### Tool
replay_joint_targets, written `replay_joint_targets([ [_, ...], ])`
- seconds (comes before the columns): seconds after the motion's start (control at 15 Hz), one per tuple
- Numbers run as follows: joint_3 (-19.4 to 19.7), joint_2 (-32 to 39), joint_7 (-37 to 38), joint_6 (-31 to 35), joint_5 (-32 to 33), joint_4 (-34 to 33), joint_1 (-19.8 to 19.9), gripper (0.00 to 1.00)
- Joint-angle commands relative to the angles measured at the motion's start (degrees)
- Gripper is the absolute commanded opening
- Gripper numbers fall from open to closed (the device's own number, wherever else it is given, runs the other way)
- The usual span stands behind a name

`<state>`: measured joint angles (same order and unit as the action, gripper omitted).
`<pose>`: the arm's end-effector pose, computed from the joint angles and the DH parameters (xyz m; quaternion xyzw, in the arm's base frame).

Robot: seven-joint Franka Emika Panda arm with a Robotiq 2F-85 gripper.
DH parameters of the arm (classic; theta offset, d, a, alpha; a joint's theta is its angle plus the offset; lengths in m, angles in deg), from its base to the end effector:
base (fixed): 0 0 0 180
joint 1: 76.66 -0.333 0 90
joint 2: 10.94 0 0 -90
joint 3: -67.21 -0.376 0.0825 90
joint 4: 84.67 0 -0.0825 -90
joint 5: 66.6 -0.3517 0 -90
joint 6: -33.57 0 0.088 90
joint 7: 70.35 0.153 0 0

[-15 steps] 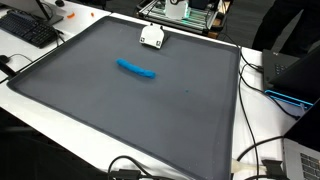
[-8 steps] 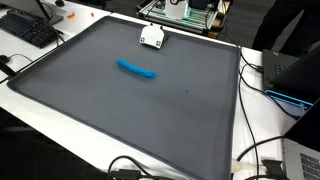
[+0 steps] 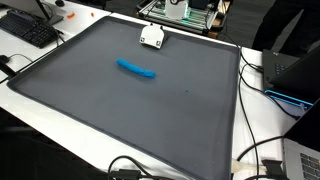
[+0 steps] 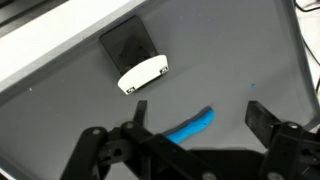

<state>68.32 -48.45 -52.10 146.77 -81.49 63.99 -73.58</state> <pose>0.2901 0.0054 0.4854 -0.9627 0.2389 -0.0016 0.1270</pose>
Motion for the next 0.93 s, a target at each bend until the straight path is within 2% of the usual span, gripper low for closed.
replay_joint_targets([
  [0.0, -2.42, 2.02, 7.95, 3.17, -5.05, 4.15, 1.32, 1.0],
  [0.27, -4.06, 5.72, 15.75, 8.11, -10.76, 7.61, 1.4, 1.0],
  [0.47, -5.71, 9.7, 21.42, 12.87, -12.69, 8.95, 0.8, 1.0],
  [0.87, -6.42, 19.84, 24.91, 22.58, -13.36, 8.82, -1.23, 1.0],
])
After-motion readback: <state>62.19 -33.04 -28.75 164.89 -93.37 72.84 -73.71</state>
